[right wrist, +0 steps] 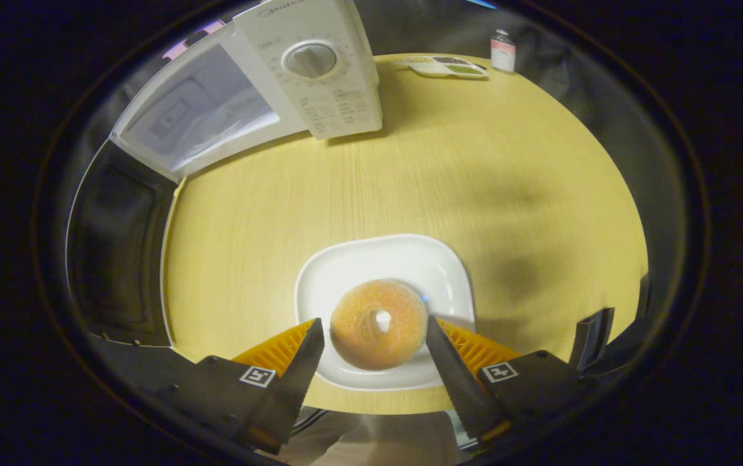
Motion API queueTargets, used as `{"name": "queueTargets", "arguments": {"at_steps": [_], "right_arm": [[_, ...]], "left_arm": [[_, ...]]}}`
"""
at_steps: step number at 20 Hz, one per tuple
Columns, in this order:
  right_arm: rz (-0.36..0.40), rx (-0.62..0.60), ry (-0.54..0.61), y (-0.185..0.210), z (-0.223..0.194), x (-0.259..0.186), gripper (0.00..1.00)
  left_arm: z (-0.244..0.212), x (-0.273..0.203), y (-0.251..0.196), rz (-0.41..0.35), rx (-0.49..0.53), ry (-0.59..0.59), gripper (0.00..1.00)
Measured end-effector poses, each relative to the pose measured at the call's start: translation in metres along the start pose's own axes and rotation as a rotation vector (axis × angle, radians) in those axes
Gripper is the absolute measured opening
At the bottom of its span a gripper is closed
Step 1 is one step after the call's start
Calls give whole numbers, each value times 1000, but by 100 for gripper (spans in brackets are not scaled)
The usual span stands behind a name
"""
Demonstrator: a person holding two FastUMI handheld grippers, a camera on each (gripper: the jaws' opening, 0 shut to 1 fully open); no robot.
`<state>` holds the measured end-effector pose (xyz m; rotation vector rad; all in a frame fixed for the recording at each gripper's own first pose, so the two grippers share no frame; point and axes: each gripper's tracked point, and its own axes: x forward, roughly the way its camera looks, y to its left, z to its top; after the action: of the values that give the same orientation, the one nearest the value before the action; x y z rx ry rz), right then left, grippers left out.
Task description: Open the microwave oven with the left hand, put the food in, and close the microwave oven.
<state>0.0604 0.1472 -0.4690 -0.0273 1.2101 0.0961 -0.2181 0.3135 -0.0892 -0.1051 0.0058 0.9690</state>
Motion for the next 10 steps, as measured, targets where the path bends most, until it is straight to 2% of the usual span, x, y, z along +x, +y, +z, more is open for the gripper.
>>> {"name": "queueTargets", "arguments": {"at_steps": [1,3,6,7,8,9,10], "right_arm": [[6,-5,2,0,1,0,91],[14,-18,5,2,1,1,92],[27,-43,17,2,1,2,74],[33,-33,18,2,1,0,74],[37,-21,14,1,2,-1,65],[45,-14,9,2,2,-3,65],[53,-4,-1,3,5,-4,65]], "left_arm": [[0,-2,-3,0,1,1,89],[0,-4,-8,-1,-6,2,89],[-2,-5,-16,-4,-33,1,89],[-2,-4,-16,-3,-42,-1,89],[-2,-4,-16,0,-47,1,89],[-2,-3,-14,7,-48,0,89],[-3,-2,-12,13,-48,-3,84]]}}
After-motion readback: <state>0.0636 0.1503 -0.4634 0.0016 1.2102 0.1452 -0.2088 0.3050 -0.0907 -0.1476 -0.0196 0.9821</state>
